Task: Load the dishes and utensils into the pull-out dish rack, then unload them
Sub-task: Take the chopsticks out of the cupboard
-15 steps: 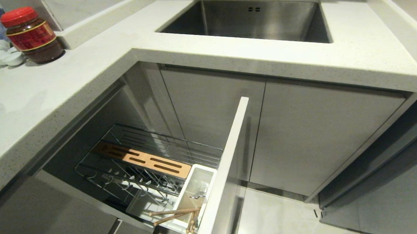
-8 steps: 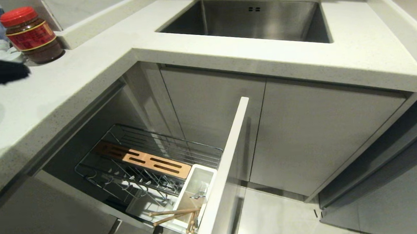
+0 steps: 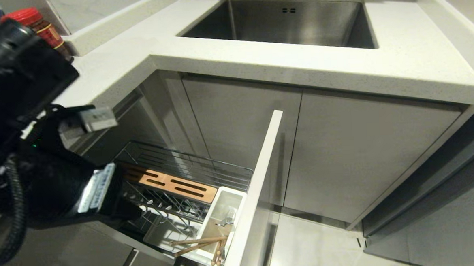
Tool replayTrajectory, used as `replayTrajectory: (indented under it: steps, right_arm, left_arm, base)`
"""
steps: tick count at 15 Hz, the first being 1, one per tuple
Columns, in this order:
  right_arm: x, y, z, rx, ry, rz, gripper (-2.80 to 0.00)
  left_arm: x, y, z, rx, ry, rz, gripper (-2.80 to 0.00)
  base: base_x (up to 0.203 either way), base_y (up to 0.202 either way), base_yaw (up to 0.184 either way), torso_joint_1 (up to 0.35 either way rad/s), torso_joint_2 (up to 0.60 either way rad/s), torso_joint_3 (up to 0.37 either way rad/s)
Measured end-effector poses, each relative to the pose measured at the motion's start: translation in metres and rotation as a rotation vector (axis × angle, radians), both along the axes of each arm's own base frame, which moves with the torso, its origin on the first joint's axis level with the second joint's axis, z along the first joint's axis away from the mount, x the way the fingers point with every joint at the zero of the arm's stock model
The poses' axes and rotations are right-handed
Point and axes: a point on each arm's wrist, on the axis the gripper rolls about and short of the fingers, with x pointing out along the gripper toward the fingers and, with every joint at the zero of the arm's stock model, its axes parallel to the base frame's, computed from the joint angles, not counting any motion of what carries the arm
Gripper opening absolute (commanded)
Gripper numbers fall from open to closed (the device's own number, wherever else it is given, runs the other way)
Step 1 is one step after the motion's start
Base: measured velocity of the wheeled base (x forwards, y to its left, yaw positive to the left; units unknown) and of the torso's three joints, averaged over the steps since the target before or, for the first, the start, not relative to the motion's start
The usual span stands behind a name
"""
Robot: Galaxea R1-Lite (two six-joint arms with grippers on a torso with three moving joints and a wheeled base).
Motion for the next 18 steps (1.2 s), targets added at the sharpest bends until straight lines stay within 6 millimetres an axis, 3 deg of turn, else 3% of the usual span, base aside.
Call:
replayTrajectory:
  steps: [1, 2, 7, 13, 18]
  right_arm:
    - [0.000, 0.000, 0.000, 0.000, 0.000, 0.000, -2.80]
    - [0.000, 0.000, 0.000, 0.000, 0.000, 0.000, -2.80]
    - [0.000, 0.000, 0.000, 0.000, 0.000, 0.000, -2.80]
    - [0.000, 0.000, 0.000, 0.000, 0.000, 0.000, -2.80]
    - [0.000, 0.000, 0.000, 0.000, 0.000, 0.000, -2.80]
  left_arm:
    - [0.008, -0.004, -0.010, 0.053, 0.083, 0.002, -2.80]
    - [0.017, -0.007, -0.019, 0.097, 0.145, 0.004, 0.00]
    - [0.070, -0.006, -0.065, 0.116, 0.447, -0.131, 0.00]
    - [0.130, -0.009, -0.119, 0.034, 0.661, -0.082, 0.00]
    - [0.166, -0.007, -0.160, 0.005, 0.775, -0.046, 0.00]
  base:
    - [0.000, 0.000, 0.000, 0.000, 0.00, 0.000]
    - [0.000, 0.000, 0.000, 0.000, 0.00, 0.000]
    - [0.000, 0.000, 0.000, 0.000, 0.00, 0.000]
    - [0.000, 0.000, 0.000, 0.000, 0.00, 0.000]
    - [0.000, 0.000, 0.000, 0.000, 0.00, 0.000]
